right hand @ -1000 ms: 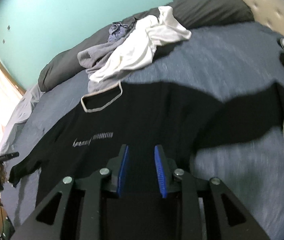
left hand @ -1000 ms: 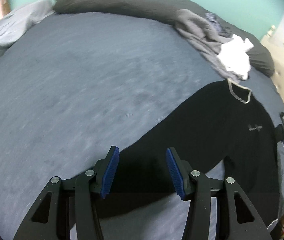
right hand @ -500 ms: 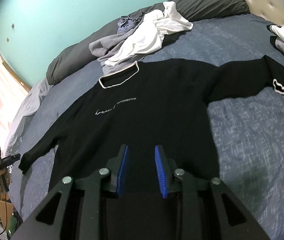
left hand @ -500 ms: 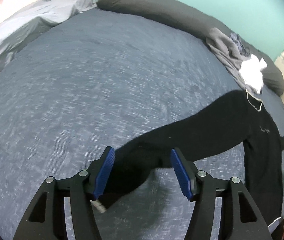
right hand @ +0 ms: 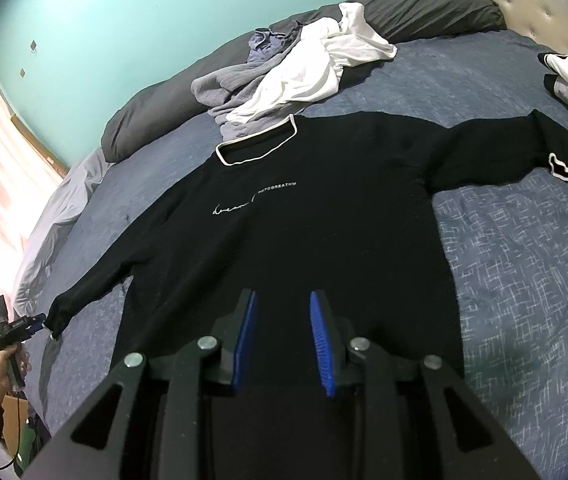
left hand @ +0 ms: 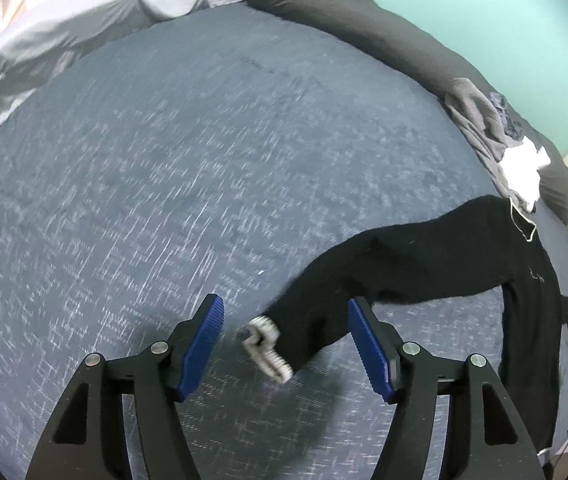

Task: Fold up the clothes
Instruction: 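Grasp the sweater sleeve cuff with the left gripper and pull it outward, then release the cuff with the left gripper and lift it away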

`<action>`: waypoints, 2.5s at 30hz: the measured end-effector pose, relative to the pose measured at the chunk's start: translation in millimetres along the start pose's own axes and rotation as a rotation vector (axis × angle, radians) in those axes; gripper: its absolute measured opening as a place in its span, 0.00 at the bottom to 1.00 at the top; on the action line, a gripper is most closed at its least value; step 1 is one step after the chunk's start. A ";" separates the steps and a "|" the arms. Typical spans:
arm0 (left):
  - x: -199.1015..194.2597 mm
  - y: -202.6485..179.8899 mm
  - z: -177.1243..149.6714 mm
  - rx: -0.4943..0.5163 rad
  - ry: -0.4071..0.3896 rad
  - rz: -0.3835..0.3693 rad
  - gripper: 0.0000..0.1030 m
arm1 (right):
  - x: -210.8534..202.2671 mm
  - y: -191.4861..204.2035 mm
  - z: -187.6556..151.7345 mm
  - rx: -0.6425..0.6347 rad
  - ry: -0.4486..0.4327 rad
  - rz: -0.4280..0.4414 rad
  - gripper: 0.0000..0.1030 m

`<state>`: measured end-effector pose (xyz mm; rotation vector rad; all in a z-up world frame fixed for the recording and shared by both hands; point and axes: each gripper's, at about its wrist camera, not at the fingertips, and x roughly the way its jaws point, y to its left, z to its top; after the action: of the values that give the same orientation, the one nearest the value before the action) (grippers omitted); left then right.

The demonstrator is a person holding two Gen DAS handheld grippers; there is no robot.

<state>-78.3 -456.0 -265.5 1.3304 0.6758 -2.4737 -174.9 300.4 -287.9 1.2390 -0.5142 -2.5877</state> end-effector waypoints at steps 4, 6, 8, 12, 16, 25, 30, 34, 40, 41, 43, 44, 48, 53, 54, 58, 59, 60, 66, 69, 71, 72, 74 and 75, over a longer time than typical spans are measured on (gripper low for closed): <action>4.8 8.3 -2.6 -0.017 0.013 -0.027 0.08 | -0.3 1.7 -1.3 0.002 0.005 -0.002 0.27; 2.6 9.5 -0.3 -0.016 0.007 -0.044 0.05 | -0.5 1.8 -2.0 0.001 0.006 -0.004 0.27; -3.0 7.7 5.8 0.003 0.000 -0.049 0.04 | 0.4 1.4 -2.9 -0.001 0.010 -0.006 0.28; -18.5 13.0 27.8 -0.013 -0.034 -0.073 0.04 | 4.2 0.5 -4.8 0.003 0.019 -0.009 0.28; -22.0 26.9 51.5 -0.071 -0.040 -0.090 0.04 | 6.0 1.2 -6.2 0.002 0.021 -0.006 0.28; 25.2 43.6 57.5 -0.166 0.051 -0.016 0.06 | 16.1 8.6 -8.0 -0.024 0.044 -0.008 0.28; 11.3 47.4 53.5 -0.172 -0.012 -0.004 0.40 | 24.2 16.6 -3.1 -0.058 0.056 -0.003 0.28; -2.9 44.6 50.4 -0.130 -0.026 -0.030 0.44 | 29.9 25.8 -0.1 -0.057 0.049 0.021 0.28; 10.0 40.0 28.8 -0.069 0.046 -0.037 0.57 | 33.7 41.2 -5.8 -0.064 0.055 0.054 0.28; 13.7 41.3 25.5 -0.074 0.053 -0.034 0.57 | 34.1 43.5 -7.1 -0.065 0.056 0.059 0.28; 20.0 44.8 20.1 -0.095 0.059 -0.033 0.57 | 33.6 46.2 -8.8 -0.071 0.060 0.064 0.28; 22.1 45.4 18.8 -0.099 0.056 -0.034 0.56 | 32.8 46.6 -9.4 -0.074 0.061 0.064 0.28; 28.8 42.5 20.1 -0.095 0.062 -0.039 0.03 | 28.6 44.3 -8.3 -0.074 0.055 0.054 0.28; 8.3 33.5 23.7 -0.048 0.042 -0.062 0.02 | 25.7 38.3 -5.8 -0.052 0.044 0.052 0.28; 1.6 31.5 24.4 -0.038 0.037 -0.066 0.02 | 25.6 37.9 -6.1 -0.051 0.043 0.054 0.28; -26.0 28.7 25.0 -0.032 0.021 -0.092 0.01 | 27.6 38.1 -8.9 -0.045 0.047 0.067 0.28; -29.2 28.5 24.8 -0.036 0.025 -0.101 0.01 | 27.8 38.5 -10.1 -0.042 0.048 0.071 0.28; -28.8 29.1 23.7 -0.042 0.037 -0.103 0.02 | 27.7 39.2 -11.4 -0.040 0.047 0.077 0.28; -0.7 45.3 3.2 -0.092 0.148 -0.078 0.02 | 27.9 40.9 -17.3 -0.039 0.053 0.093 0.28; 12.1 49.7 -2.4 -0.109 0.155 -0.050 0.02 | 23.5 40.7 -16.7 -0.046 0.048 0.089 0.28; 11.0 50.7 -1.6 -0.103 0.143 -0.024 0.03 | 19.8 38.3 -14.9 -0.049 0.042 0.084 0.28; 7.7 51.1 -0.5 -0.100 0.132 -0.012 0.05 | 18.5 36.7 -13.9 -0.049 0.039 0.082 0.28; -3.7 52.4 2.9 -0.101 0.097 0.006 0.13 | 16.6 33.4 -12.0 -0.048 0.034 0.077 0.28; -10.3 50.9 5.9 -0.088 0.072 0.020 0.24 | 16.9 31.8 -11.4 -0.045 0.034 0.076 0.28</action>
<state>-55.1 -502.8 -268.3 1.3921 0.7752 -2.3614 -174.8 263.1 -293.5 1.2224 -0.4840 -2.4976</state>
